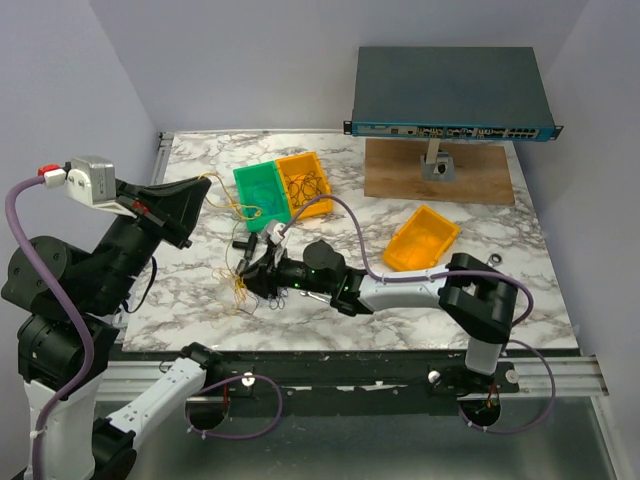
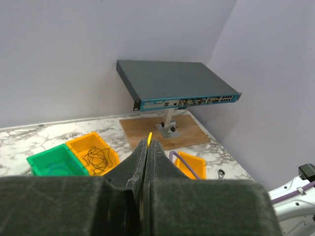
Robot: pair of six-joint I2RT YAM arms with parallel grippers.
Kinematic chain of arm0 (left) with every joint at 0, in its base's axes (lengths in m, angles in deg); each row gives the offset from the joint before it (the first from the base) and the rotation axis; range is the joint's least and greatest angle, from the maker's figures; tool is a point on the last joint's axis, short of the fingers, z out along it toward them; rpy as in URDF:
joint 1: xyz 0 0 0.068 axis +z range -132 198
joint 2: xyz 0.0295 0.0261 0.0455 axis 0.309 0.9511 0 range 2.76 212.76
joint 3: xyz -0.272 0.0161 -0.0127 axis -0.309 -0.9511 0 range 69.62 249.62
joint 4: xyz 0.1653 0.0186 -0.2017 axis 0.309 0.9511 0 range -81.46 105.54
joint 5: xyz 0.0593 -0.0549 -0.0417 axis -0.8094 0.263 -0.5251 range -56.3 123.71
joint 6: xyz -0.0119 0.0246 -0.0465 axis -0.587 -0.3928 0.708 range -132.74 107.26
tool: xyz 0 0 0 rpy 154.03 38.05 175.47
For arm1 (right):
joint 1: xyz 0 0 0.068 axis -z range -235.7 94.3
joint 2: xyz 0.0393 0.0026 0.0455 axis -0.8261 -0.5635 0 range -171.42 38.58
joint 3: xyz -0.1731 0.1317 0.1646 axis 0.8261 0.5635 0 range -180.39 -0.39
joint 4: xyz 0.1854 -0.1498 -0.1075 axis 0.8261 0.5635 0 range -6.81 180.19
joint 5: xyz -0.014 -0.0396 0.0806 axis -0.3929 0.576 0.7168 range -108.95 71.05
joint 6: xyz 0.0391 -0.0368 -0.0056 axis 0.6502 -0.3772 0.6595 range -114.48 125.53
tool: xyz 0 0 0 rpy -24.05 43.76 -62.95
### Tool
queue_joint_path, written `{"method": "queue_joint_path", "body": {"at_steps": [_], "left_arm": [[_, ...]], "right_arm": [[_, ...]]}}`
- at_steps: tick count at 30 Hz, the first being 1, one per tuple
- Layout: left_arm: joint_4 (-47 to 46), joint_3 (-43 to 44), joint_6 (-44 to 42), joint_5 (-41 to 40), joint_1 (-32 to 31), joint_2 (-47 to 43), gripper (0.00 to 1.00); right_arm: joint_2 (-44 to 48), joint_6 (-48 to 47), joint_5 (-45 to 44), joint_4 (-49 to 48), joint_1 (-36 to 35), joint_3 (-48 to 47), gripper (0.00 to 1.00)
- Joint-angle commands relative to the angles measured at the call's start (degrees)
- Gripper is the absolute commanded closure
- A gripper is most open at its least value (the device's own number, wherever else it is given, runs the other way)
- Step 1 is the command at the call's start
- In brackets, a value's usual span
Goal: Untangle the cables
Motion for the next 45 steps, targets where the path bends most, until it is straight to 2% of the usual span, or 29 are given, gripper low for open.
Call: {"method": "queue_joint_path", "body": {"at_steps": [1, 3, 4, 5, 8, 11, 13, 16, 19, 22, 24, 26, 28, 31, 36, 40, 45], "left_arm": [[1.24, 1.23, 0.55, 0.59, 0.16, -0.44, 1.0], [1.16, 0.71, 0.59, 0.2, 0.15, -0.75, 1.0], [0.84, 0.26, 0.8, 0.09, 0.15, -0.94, 1.0], [0.49, -0.14, 0.98, 0.17, 0.15, -1.09, 1.0], [0.72, -0.5, 1.25, -0.11, 0.17, -1.15, 1.0], [2.31, -0.56, 0.36, -3.86, 0.15, -1.19, 1.0], [3.26, -1.59, -0.3, -8.0, 0.17, -1.7, 1.0], [1.94, -6.1, -0.14, -10.42, 0.17, -2.87, 1.0], [-1.08, -10.77, 2.6, -5.17, 0.17, -1.89, 1.0], [-9.39, -18.02, 7.33, 8.63, -0.12, 1.13, 1.0], [-16.06, -21.92, 11.36, 15.07, -2.12, 4.91, 1.0], [-19.01, -22.25, 11.66, 14.67, -7.13, 9.98, 1.0], [-19.78, -20.32, 10.62, 9.95, -12.82, 15.16, 1.0], [-23.71, -17.74, 10.71, 8.28, -17.87, 21.83, 1.0], [-23.8, -10.88, 11.07, 8.63, -22.03, 33.0, 1.0], [-24.26, -6.18, 11.16, 9.93, -23.92, 41.64, 1.0], [-26.78, -2.82, 11.34, 10.31, -25.72, 50.1, 1.0]], "right_arm": [[2.62, 0.81, -1.04, -6.8, -0.12, 2.54, 0.76], [4.61, 0.98, -2.33, -7.47, -0.08, 5.56, 0.82], [5.57, 0.78, -2.83, -7.26, -0.11, 6.79, 0.97], [6.51, 0.59, -3.55, -6.88, -0.12, 7.69, 0.99], [9.91, 0.15, -6.87, -2.69, -0.11, 10.25, 0.99], [16.22, 2.27, -18.68, 2.62, -0.04, 15.41, 0.99], [22.63, 5.25, -28.3, 5.07, 0.41, 20.53, 0.99], [35.49, 9.05, -35.03, 11.94, 2.67, 26.7, 0.99], [48.98, 11.64, -41.94, 22.01, 4.45, 29.11, 0.99], [58.66, 10.51, -46.25, 30.79, 5.55, 28.45, 0.99], [62.21, 9.22, -49.23, 37.51, 5.85, 25.9, 0.99], [62.37, 8.16, -52.98, 45.55, 6.06, 22.7, 0.99], [59.72, 8.78, -57.41, 52.39, 6.34, 18.95, 0.99], [57.1, 11.1, -61.83, 59.37, 7.25, 14.94, 0.99], [57.02, 9.54, -59.38, 60.34, 14.12, 14.22, 0.99], [53.72, 10.0, -50.99, 58.93, 23.61, 14.15, 0.99], [48.79, 9.63, -47.33, 55.08, 29.33, 14.32, 0.99]]}}
